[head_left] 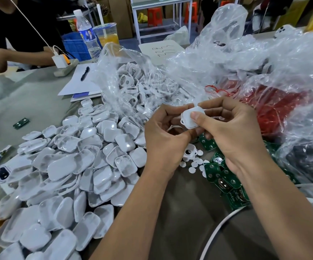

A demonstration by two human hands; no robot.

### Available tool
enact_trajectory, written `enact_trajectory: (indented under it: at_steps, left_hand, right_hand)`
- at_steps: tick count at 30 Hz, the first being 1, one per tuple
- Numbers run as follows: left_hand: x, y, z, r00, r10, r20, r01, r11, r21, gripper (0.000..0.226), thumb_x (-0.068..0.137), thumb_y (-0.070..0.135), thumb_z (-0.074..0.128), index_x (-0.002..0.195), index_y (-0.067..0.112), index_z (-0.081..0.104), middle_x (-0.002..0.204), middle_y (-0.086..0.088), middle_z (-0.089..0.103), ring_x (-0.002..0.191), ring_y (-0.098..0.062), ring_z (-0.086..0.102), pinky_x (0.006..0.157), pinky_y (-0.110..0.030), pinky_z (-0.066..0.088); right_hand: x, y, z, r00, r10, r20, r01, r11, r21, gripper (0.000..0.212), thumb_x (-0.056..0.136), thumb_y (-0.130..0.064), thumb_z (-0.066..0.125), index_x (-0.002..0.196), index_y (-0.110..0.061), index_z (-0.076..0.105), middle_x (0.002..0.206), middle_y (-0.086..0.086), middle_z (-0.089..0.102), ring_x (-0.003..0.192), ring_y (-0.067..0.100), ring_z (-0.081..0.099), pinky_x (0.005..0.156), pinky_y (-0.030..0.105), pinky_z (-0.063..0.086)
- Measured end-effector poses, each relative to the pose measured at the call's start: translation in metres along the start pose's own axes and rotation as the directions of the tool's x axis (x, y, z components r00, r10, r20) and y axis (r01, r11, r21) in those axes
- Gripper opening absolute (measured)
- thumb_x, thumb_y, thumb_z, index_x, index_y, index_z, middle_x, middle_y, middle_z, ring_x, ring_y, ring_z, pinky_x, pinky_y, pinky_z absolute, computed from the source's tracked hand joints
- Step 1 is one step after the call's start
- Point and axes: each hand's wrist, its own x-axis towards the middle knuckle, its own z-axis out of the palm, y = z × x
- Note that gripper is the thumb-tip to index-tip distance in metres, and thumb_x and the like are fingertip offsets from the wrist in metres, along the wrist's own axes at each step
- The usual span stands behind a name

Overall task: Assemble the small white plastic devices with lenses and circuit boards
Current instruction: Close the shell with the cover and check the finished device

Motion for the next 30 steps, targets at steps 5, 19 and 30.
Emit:
enact_trajectory:
  at_steps: [5, 19, 30]
  left_hand:
    - [-0.0028, -0.0009, 0.0057, 0.997, -0.074, -0.027, 0.073, 0.997, -0.035, 0.042, 0.066, -0.010, 0.089, 0.096, 0.015, 0.073, 0.092, -0.003, 0.077, 0.073, -0.017, 0.070, 0.069, -0.036, 0.062]
    - [-0.0029, 0.0050, 0.0050, 0.890, -0.446, -0.094, 0.385, 0.845, -0.371, 0.004, 0.087, 0.007, 0.077, 0.083, 0.008, 0.077, 0.077, -0.007, 0.076, 0.062, -0.013, 0.071, 0.060, -0.022, 0.060]
    - [-0.0013, 0.0034, 0.0048, 0.930, -0.366, -0.041, 0.322, 0.862, -0.391, 0.003, 0.091, -0.004, 0.069, 0.092, -0.003, 0.071, 0.088, -0.017, 0.074, 0.080, -0.024, 0.075, 0.067, -0.028, 0.061]
  right_hand:
    - [0.0009, 0.0018, -0.0010, 0.999, 0.047, 0.013, -0.047, 0.998, 0.037, 0.022, 0.082, -0.004, 0.086, 0.097, -0.019, 0.081, 0.069, -0.008, 0.072, 0.052, 0.007, 0.065, 0.052, 0.016, 0.052]
    - [-0.0019, 0.0041, 0.0024, 0.997, -0.071, -0.007, 0.069, 0.982, -0.176, 0.027, 0.080, -0.016, 0.090, 0.100, -0.031, 0.079, 0.080, -0.011, 0.074, 0.067, 0.009, 0.073, 0.068, 0.025, 0.063]
    - [0.0029, 0.0080, 0.0015, 0.998, 0.044, 0.040, -0.046, 0.997, 0.063, 0.028, 0.077, 0.001, 0.086, 0.094, -0.020, 0.079, 0.079, 0.002, 0.069, 0.071, 0.015, 0.068, 0.069, 0.031, 0.062]
